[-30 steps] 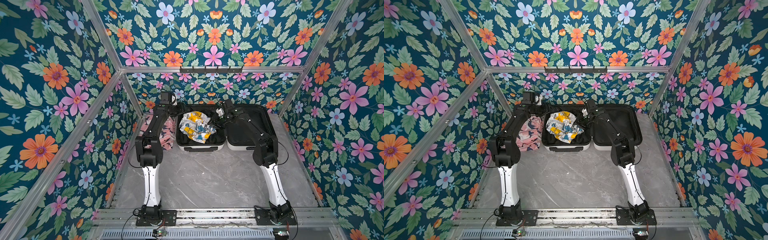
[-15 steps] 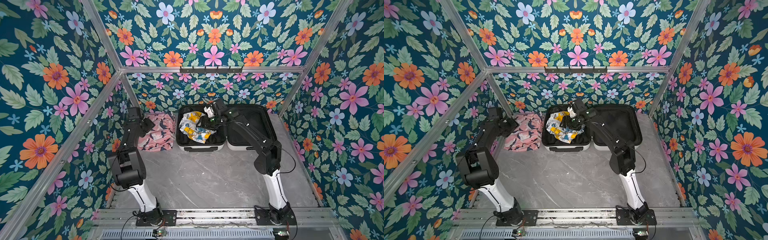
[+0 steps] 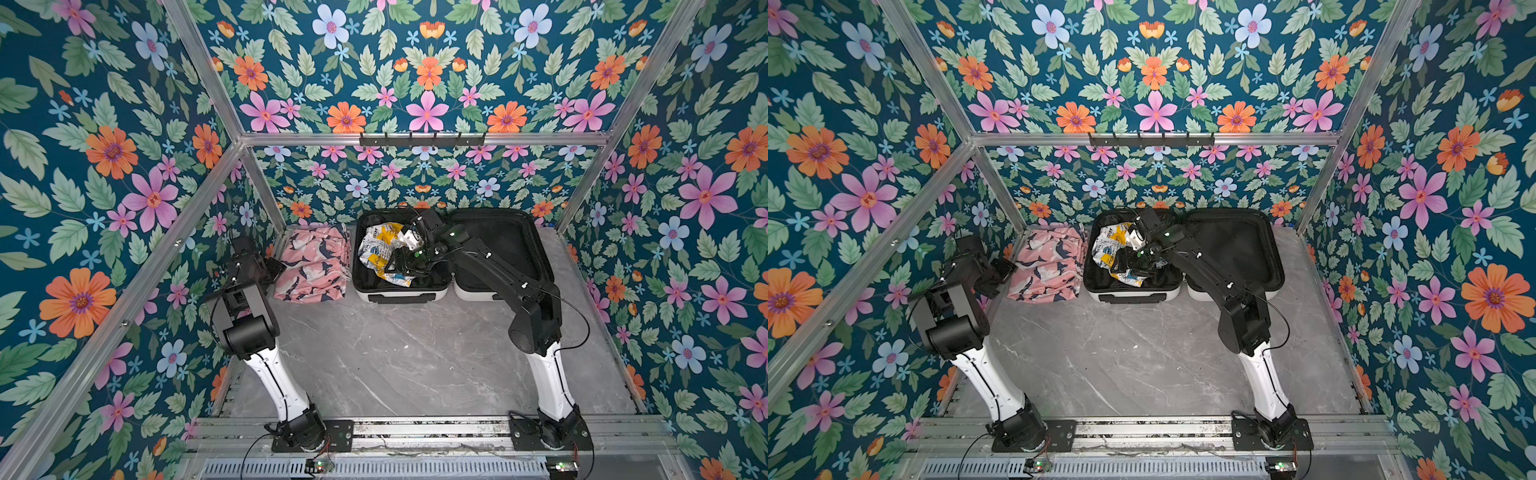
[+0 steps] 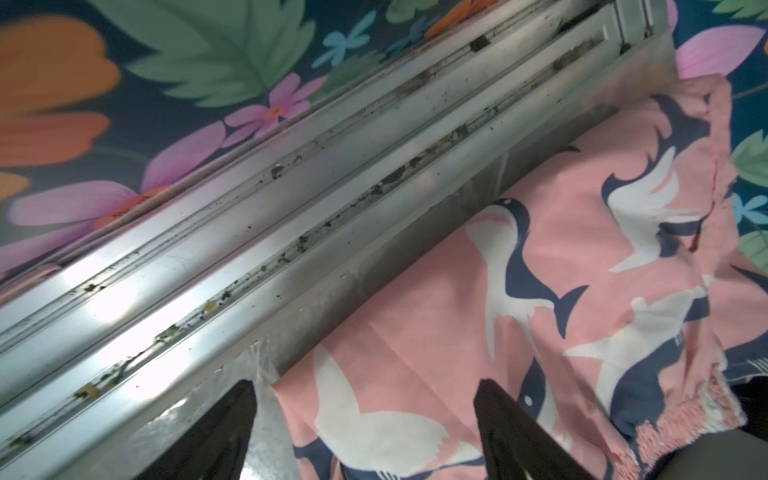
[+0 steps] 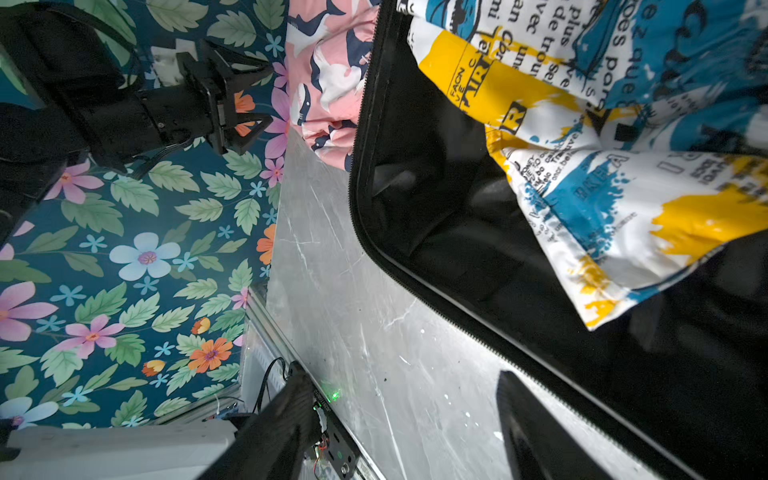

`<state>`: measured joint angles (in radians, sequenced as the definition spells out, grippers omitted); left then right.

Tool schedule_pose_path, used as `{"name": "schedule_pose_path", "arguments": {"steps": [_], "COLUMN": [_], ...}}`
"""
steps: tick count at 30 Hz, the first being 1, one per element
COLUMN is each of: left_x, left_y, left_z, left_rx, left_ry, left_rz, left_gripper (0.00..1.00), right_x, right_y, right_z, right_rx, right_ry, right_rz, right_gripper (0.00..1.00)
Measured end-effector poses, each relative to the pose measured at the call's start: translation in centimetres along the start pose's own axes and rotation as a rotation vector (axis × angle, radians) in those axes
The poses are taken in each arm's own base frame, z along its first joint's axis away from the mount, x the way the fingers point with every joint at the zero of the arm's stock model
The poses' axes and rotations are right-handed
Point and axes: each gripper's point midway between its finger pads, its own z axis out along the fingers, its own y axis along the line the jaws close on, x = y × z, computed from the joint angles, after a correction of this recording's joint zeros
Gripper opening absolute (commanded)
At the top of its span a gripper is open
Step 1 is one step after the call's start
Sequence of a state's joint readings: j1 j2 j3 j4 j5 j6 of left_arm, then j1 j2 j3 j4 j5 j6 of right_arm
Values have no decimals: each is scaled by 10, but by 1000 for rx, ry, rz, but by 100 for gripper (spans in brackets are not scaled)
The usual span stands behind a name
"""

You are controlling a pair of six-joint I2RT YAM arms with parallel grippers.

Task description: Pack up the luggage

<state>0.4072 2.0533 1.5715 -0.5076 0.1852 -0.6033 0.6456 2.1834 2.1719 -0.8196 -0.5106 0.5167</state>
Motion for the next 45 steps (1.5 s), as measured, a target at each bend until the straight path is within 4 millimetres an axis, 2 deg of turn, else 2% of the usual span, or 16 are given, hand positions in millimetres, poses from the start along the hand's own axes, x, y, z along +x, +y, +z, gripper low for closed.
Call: {"name": "schedule_pose_path", "arguments": {"steps": [6, 9, 11, 12, 17, 19, 21, 26, 29, 31, 34, 36, 40, 45], "left_x": [14, 28, 33, 35, 44, 50, 59, 84, 119, 149, 193, 212, 234, 266], "left_y": [-1, 6, 8, 9, 12, 14, 15, 12, 13, 17, 29, 44, 62, 75], "left_z": [12, 19, 21, 22, 25, 23, 15, -21, -40, -52, -67, -78, -105, -123], "left_rx": [34, 32, 37, 37, 46, 42, 38, 55, 61, 59, 67, 58, 87, 133], "left_ry": [49, 91, 100, 102, 124, 138, 152, 144, 166, 193, 236, 242, 205, 213], "left_rz": [39, 49, 58, 60, 57, 50, 44, 48, 62, 71, 78, 49, -1, -29], "left_gripper": [81, 75, 68, 61, 15, 0, 0, 0, 0, 0, 0, 0, 0, 0], "right_x": [-2, -3, -5, -6, -7, -6, -5, 9, 21, 35, 59, 77, 106, 123], "right_y": [4, 4, 5, 6, 8, 7, 6, -1, 3, 9, 10, 5, -12, -26], "right_z": [7, 14, 16, 16, 13, 13, 15, 23, 27, 30, 39, 46, 51, 46], "right_rx": [-35, -49, -55, -59, -79, -81, -81, -75, -74, -75, -63, -44, -18, -4], "right_ry": [21, 36, 37, 37, 43, 48, 56, 94, 113, 136, 171, 197, 227, 226], "right_rz": [-4, -5, -12, -17, -16, -13, -8, 17, 23, 17, 33, 45, 105, 138], "right_gripper": [71, 71, 71, 71, 66, 64, 63, 63, 65, 66, 67, 67, 67, 69]}}
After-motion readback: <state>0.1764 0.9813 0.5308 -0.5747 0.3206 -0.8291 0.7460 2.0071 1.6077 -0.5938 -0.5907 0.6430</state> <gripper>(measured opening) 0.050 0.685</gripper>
